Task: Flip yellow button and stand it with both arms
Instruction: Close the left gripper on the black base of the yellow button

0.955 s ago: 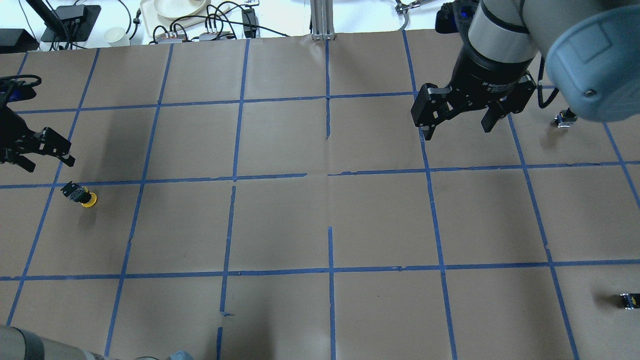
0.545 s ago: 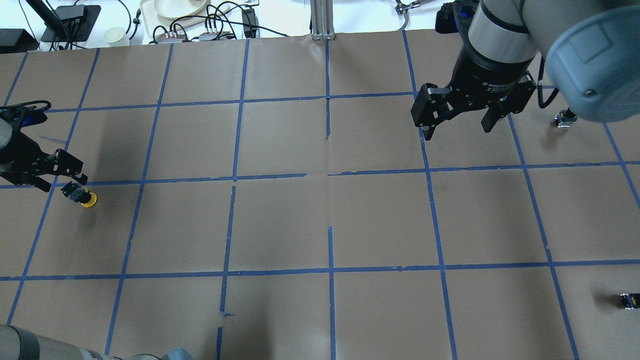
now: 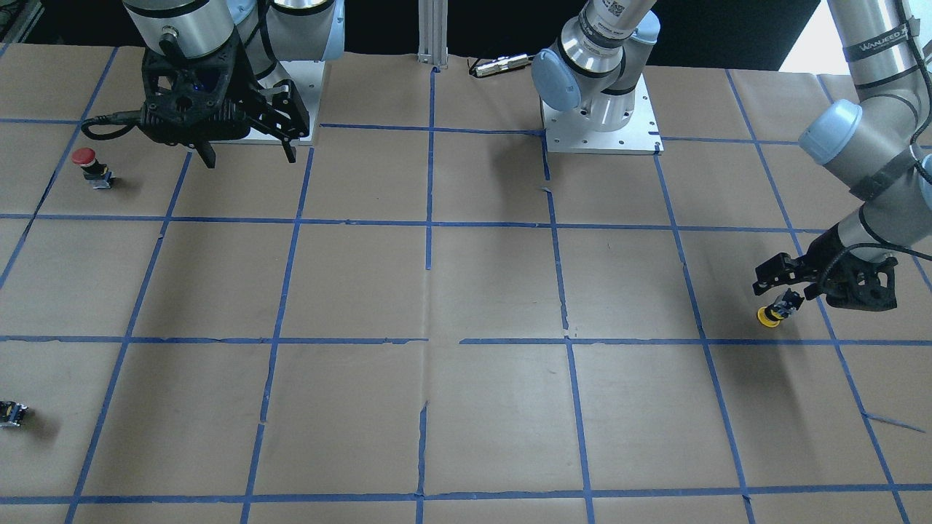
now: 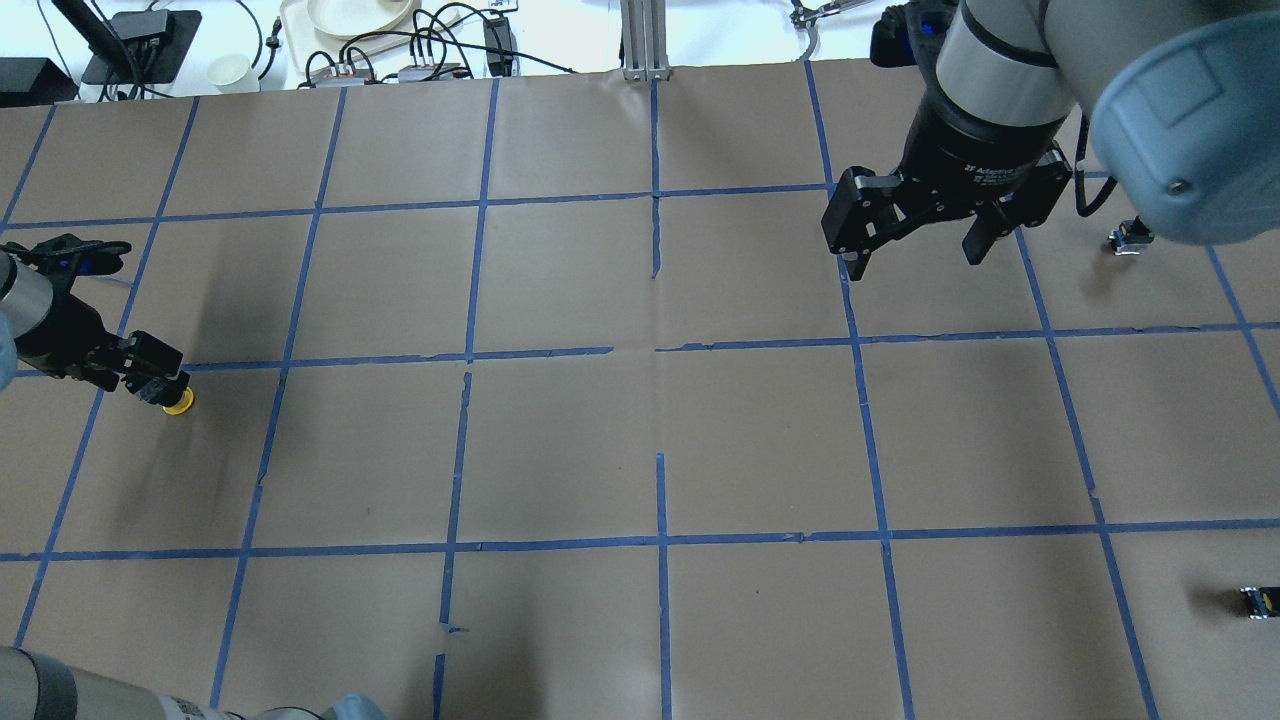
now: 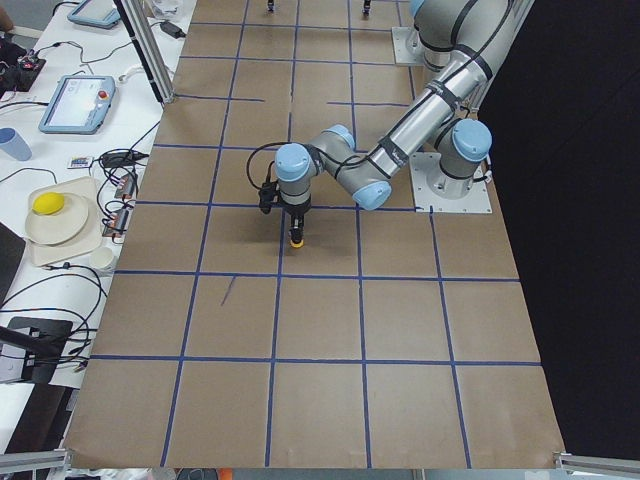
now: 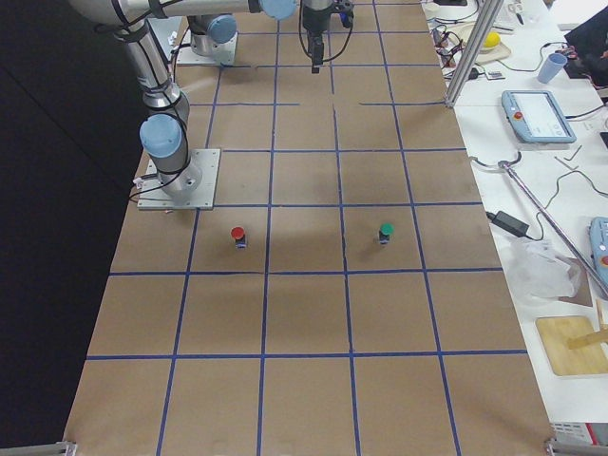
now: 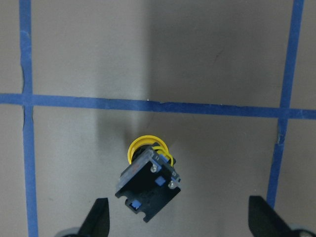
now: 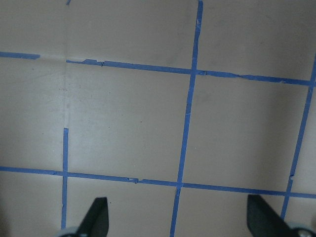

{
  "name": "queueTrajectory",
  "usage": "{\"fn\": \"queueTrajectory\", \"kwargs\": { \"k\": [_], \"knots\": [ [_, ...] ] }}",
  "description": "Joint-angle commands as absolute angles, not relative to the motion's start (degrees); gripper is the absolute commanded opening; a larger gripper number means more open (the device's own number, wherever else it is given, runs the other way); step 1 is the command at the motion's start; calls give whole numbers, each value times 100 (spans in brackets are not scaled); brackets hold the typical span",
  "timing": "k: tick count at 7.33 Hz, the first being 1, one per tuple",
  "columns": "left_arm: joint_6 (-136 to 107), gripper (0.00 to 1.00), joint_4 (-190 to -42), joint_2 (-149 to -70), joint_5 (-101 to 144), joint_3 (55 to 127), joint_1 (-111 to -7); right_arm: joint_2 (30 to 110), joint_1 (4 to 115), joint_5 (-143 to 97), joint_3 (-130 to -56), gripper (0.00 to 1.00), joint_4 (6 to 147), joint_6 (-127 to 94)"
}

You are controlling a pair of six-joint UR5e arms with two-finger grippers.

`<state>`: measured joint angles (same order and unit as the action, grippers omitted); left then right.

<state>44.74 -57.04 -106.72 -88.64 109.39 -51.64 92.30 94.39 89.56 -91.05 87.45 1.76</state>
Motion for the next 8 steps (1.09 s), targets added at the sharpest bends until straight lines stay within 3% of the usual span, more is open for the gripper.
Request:
{"fn": "queueTrajectory", "kwargs": {
  "k": [1,7,8],
  "knots": [
    [5560,99,-5669,-10714,-8920,10882,-5142,9229,9439,8956,-9105,100,8745,176],
    [7898,98,-5133,-10880,-9026,10969,-5124,9229,9439,8956,-9105,100,8745,176],
    [8197,92,-5107,-10942,-9026,10960,-5124,9229,9439,8956,-9105,100,8745,176]
  ]
}}
